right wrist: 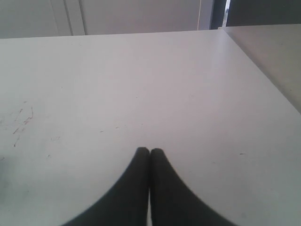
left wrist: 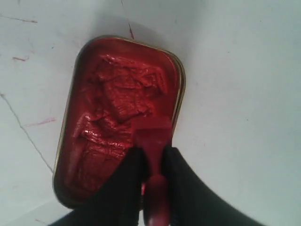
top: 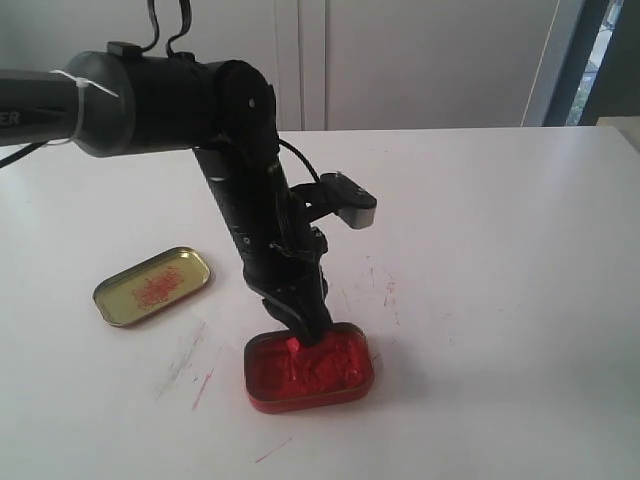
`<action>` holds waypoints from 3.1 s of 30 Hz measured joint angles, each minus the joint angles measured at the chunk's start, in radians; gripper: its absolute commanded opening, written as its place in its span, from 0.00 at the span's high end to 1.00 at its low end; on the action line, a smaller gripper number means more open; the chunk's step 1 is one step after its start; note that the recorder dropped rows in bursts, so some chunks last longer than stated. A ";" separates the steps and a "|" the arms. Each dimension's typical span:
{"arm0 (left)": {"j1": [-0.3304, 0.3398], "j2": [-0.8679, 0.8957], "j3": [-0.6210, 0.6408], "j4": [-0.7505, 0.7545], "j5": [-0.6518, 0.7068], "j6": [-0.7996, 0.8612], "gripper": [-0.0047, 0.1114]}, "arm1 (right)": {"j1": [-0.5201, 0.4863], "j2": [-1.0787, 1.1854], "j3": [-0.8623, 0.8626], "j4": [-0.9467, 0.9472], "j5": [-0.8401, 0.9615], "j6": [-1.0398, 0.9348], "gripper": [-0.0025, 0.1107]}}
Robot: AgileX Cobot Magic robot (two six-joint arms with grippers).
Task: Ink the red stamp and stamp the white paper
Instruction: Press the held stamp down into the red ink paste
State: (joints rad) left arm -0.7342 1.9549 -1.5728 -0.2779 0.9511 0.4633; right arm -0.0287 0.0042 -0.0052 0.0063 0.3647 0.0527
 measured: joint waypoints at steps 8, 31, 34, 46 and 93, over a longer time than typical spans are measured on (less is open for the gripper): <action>0.000 0.000 0.002 -0.013 -0.051 0.009 0.96 | 0.000 0.000 0.000 0.000 0.000 0.000 0.98; -0.058 0.055 0.002 0.063 -0.142 -0.056 0.96 | 0.000 0.000 0.000 0.000 0.000 0.000 0.98; -0.058 0.058 0.002 0.065 -0.142 -0.066 0.96 | 0.000 0.000 0.000 0.000 0.000 0.000 0.98; -0.060 0.088 0.002 0.114 -0.180 -0.137 0.96 | 0.000 0.000 0.000 0.000 0.000 0.000 0.98; -0.060 0.168 -0.023 0.103 -0.138 -0.144 0.96 | 0.000 0.000 0.000 0.000 0.000 0.000 0.98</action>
State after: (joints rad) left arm -0.7946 2.1233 -1.5959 -0.1748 0.8130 0.3195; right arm -0.0287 0.0042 -0.0052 0.0063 0.3647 0.0527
